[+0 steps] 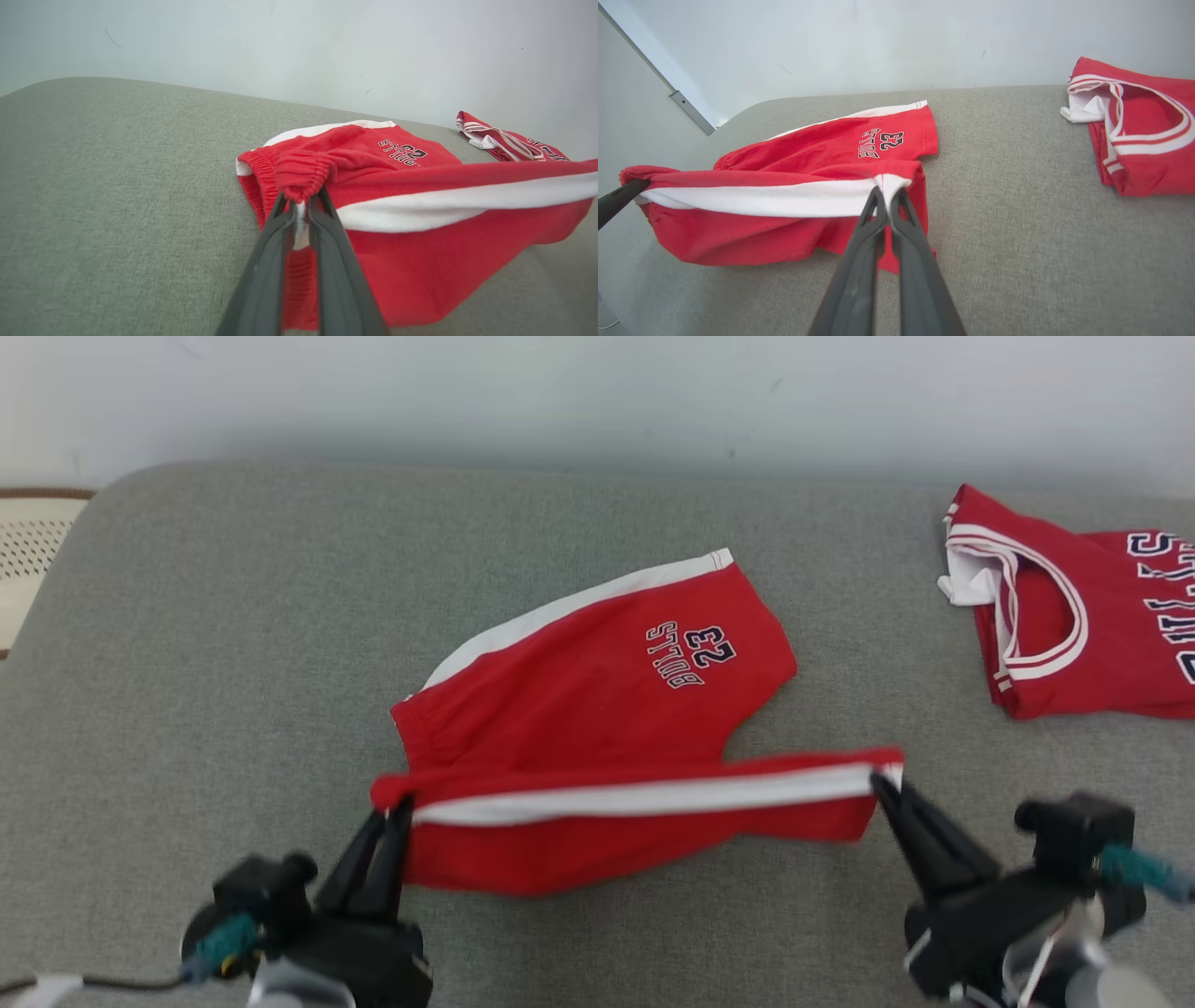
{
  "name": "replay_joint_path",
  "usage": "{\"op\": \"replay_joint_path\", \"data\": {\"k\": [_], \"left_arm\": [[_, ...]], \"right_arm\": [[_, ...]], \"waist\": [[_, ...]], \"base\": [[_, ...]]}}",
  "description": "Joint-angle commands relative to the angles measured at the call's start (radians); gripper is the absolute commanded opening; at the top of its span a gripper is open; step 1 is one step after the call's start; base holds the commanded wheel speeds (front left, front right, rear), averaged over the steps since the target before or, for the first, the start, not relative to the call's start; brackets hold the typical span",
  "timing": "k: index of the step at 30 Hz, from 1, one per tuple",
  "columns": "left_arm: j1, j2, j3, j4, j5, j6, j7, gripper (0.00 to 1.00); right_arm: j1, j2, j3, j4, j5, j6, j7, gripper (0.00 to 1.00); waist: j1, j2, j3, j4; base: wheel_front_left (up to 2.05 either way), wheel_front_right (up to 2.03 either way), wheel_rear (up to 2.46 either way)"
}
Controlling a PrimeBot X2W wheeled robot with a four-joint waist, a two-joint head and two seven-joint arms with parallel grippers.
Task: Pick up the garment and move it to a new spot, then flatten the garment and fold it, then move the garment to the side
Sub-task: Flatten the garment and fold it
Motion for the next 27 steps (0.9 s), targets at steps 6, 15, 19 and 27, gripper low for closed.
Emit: {"op": "replay_joint_path", "data": {"k": [6, 15, 19, 27], "left_arm": [[-0.183, -0.013, 0.036, 0.040, -0.062, -0.033, 0.090, 0.00], [-0.423, 0.002, 0.082, 0.229, -0.124, -0.094, 0.175, 0.00], [-0.520, 0.001, 0.075, 0.324, -0.123, -0.119, 0.191, 0.00], [-0.661, -0.020, 0.066, 0.487, -0.121, -0.154, 0.182, 0.00]], "right_arm": [[-0.273, -0.047, 0.045, 0.123, 0.042, -0.001, 0.019, 0.00], [-0.691, -0.030, 0.150, 0.443, 0.135, -0.001, 0.038, 0.00], [-0.847, -0.003, 0.193, 0.606, 0.165, -0.001, 0.026, 0.00], [-1.043, 0.049, 0.283, 0.851, 0.198, -0.001, -0.009, 0.00]], "waist": [[-0.0001, -0.0001, 0.087, 0.014], [-0.0001, -0.0001, 0.193, 0.010], [-0.0001, -0.0001, 0.239, 0.010], [-0.0001, -0.0001, 0.307, 0.008]], "base": [[0.00, 0.00, 0.00], [0.00, 0.00, 0.00], [0.00, 0.00, 0.00], [0.00, 0.00, 0.00]]}}
